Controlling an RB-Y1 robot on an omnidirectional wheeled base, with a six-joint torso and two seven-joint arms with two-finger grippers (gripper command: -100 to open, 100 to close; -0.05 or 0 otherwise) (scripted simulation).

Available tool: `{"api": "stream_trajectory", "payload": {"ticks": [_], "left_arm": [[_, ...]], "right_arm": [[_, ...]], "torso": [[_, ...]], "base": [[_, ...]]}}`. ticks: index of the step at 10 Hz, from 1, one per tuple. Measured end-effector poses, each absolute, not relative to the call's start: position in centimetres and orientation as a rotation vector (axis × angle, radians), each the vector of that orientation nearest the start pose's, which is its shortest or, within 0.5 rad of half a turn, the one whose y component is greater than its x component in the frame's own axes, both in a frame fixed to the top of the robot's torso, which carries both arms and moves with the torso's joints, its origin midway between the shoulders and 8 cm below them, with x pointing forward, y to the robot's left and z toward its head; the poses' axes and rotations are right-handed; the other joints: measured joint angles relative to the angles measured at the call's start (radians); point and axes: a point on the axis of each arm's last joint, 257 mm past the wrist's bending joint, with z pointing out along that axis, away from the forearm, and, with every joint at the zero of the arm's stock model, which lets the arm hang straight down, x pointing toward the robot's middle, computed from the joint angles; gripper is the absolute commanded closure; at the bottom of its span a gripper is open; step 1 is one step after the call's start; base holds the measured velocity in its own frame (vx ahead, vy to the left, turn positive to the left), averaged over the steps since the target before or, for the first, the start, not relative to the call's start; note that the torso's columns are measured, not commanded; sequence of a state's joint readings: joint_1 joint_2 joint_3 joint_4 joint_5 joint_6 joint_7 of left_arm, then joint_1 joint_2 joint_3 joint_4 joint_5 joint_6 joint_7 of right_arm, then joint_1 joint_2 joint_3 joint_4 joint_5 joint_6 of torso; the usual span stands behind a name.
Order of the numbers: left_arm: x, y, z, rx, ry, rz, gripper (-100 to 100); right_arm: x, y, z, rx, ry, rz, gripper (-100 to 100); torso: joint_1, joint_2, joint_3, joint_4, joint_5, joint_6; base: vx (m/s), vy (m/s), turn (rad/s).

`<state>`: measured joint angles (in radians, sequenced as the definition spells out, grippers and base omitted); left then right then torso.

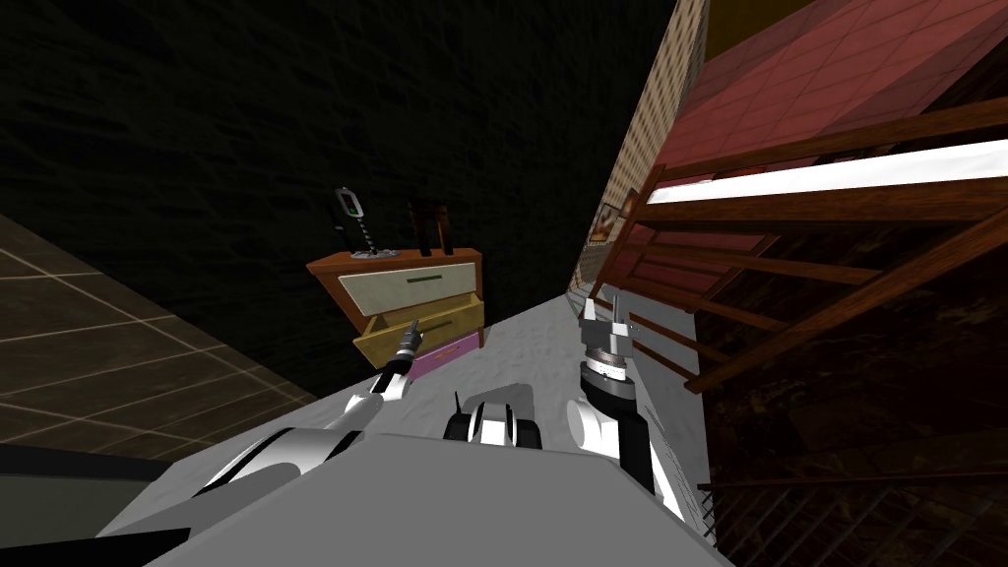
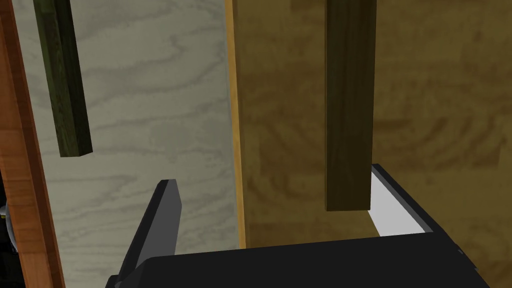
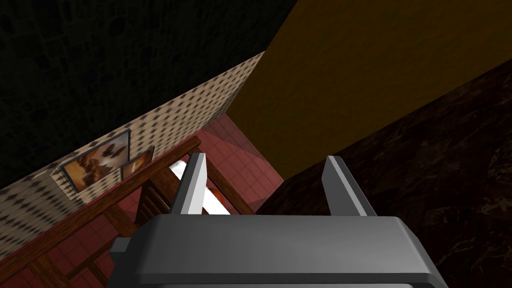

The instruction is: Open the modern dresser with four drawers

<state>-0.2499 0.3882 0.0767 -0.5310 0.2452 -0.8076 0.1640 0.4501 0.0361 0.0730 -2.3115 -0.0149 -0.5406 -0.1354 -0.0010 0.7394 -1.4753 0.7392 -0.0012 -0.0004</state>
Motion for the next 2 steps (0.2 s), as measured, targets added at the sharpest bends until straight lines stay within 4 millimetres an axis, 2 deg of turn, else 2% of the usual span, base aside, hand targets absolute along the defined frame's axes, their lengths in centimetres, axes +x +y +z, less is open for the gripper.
{"api": "stream_trajectory", "payload": {"ticks": [2], "left_arm": [[50.40,46.81,-32.08,-1.226,0.980,-1.048,0]], "right_arm": [[33.43,-25.41,6.17,0.649,0.454,1.554,0]], "torso": [[0.000,0.000,0.000,-0.001,0.001,0.000]], "base": [[0.000,0.000,0.000]]}}
